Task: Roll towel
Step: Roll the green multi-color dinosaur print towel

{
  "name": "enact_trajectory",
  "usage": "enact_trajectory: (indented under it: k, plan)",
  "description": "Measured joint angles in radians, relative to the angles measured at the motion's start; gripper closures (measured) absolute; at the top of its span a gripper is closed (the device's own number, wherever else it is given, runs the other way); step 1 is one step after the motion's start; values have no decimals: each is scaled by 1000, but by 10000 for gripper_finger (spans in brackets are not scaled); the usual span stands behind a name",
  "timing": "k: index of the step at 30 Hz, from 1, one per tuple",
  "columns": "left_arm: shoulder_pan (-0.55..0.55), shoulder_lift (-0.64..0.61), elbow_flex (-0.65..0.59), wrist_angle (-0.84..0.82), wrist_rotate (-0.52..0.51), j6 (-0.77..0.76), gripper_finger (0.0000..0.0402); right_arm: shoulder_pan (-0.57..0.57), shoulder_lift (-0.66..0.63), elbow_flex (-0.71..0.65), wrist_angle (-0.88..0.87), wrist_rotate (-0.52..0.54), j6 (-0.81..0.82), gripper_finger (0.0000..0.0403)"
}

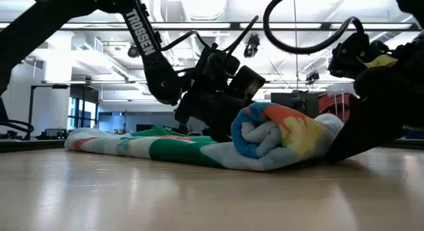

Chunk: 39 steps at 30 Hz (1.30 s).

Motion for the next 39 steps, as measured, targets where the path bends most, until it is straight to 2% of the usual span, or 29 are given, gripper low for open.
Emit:
enact_trajectory:
  k: [19, 32, 39]
  plan:
    - [3, -40, -3, -67, 7, 53, 285, -72, -40, 5, 55, 14, -156, 69]
    - [6, -137, -5, -221, -80, 132, 285, -76, -42, 5, 60, 37, -159, 73]
    - [6, -216, -30, -329, -186, 158, 285, -90, -42, 6, 74, 36, -181, 77]
